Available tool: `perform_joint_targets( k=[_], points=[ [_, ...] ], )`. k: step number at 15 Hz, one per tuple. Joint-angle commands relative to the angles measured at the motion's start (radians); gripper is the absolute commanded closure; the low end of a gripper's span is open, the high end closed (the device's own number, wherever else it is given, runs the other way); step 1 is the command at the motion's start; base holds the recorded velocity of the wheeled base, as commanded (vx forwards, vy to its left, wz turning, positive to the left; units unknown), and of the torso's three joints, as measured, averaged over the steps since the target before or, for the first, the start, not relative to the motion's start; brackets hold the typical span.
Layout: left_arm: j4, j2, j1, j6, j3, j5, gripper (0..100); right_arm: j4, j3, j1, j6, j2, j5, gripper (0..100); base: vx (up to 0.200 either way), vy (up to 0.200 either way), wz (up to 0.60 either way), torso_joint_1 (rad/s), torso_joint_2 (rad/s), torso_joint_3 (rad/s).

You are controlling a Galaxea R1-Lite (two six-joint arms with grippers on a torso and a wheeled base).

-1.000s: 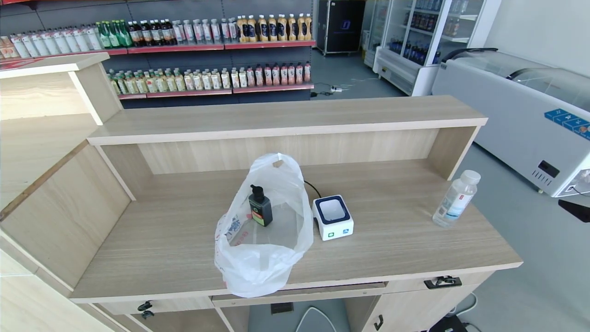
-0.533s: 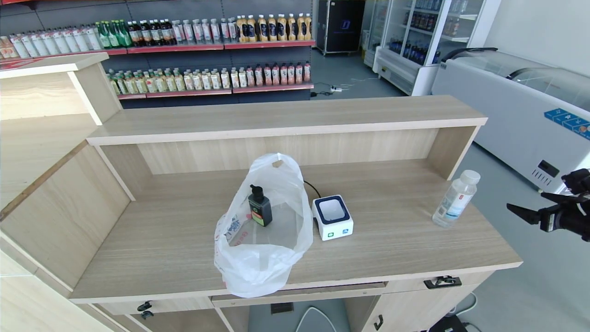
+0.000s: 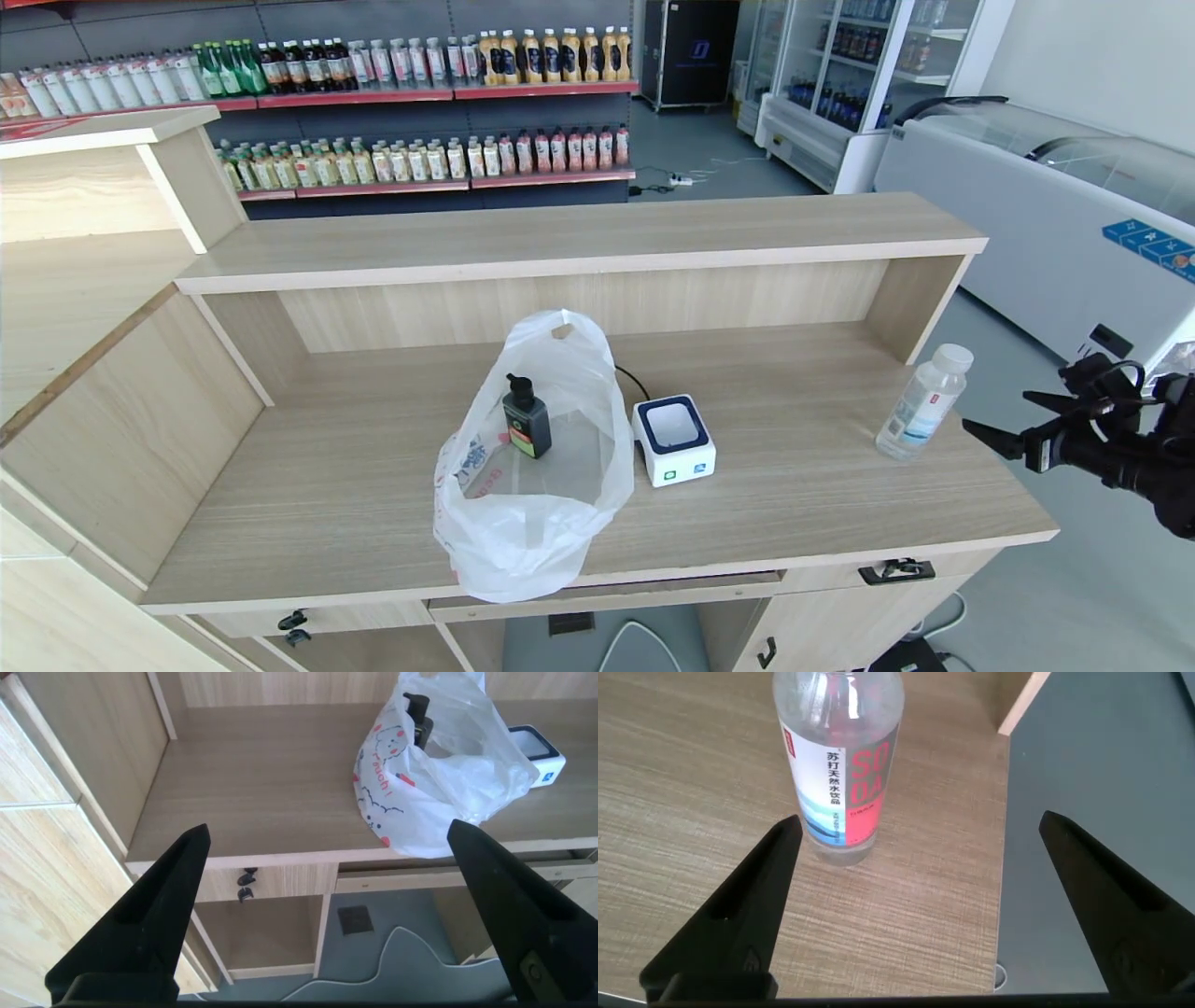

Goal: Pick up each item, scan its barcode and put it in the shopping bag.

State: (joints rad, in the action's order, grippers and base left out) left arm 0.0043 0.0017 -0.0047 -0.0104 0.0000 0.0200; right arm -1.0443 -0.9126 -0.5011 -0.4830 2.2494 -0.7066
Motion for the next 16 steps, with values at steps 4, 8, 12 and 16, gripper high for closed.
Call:
perform_joint_targets(
  k=[4, 8, 12, 16],
  points=[
    [0.000, 0.000, 0.000, 0.000, 0.000, 0.000, 0, -0.002, -0.028, 0.022, 0.003, 0.050, -0.001, 0, 0.000, 0.000, 0.00, 0.000, 0.00, 0.000],
    [0.000, 0.000, 0.000, 0.000, 0.000, 0.000, 0, 0.000, -0.058, 0.047, 0.009, 0.073, 0.001, 0, 0.000, 0.000, 0.00, 0.000, 0.00, 0.000],
    [0.000, 0.000, 0.000, 0.000, 0.000, 0.000, 0, 0.000, -0.109, 0.096, 0.032, 0.101, 0.001, 0, 0.000, 0.000, 0.00, 0.000, 0.00, 0.000],
    [0.000, 0.000, 0.000, 0.000, 0.000, 0.000, 0, 0.004, -0.169, 0.133, 0.038, 0.131, 0.001, 0, 0.000, 0.000, 0.00, 0.000, 0.00, 0.000]
  ],
)
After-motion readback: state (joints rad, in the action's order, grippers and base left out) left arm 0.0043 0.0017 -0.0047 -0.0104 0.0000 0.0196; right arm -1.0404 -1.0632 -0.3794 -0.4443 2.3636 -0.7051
